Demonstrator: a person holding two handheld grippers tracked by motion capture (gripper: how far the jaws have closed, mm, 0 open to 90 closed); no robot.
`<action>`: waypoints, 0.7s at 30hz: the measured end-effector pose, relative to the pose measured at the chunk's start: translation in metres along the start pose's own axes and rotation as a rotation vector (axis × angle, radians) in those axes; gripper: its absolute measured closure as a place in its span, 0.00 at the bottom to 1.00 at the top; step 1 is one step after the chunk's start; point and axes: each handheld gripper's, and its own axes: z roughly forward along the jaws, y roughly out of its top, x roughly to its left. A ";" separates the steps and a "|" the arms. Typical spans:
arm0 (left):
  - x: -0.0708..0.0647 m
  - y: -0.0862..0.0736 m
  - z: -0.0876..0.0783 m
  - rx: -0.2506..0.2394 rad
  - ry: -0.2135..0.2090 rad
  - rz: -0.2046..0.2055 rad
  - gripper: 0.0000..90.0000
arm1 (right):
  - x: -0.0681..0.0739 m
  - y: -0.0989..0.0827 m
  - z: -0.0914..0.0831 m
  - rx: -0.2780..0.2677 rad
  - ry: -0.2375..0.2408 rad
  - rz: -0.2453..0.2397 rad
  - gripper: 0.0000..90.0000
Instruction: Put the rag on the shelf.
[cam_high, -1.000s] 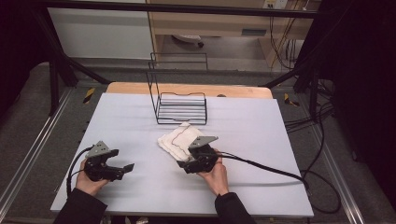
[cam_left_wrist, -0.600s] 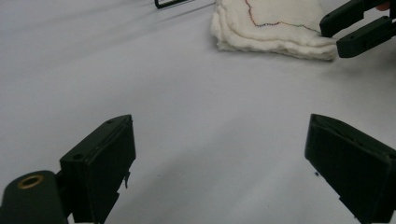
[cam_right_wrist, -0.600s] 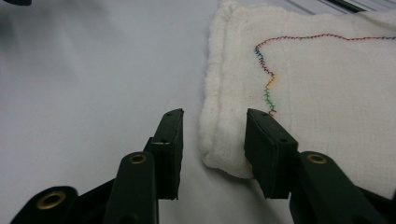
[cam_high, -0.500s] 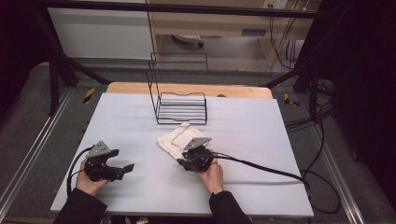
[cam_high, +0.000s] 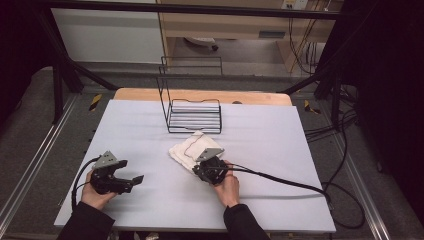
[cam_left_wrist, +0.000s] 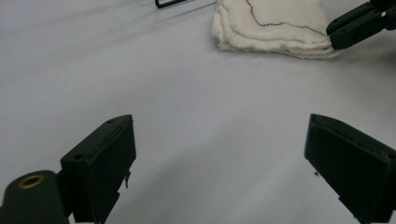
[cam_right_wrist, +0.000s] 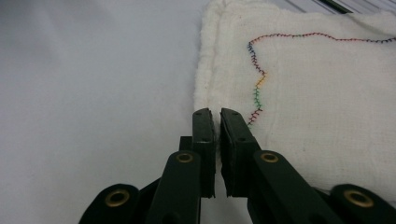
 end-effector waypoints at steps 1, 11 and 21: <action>0.000 0.000 0.000 0.000 0.000 0.000 0.10 | 0.000 0.001 -0.001 -0.005 0.006 0.002 0.95; 0.000 0.000 0.000 0.001 0.001 -0.001 0.10 | 0.012 -0.004 -0.018 0.040 0.057 -0.004 0.95; -0.002 0.001 0.000 0.006 -0.003 0.002 0.10 | 0.019 -0.011 -0.025 0.029 0.102 0.004 0.86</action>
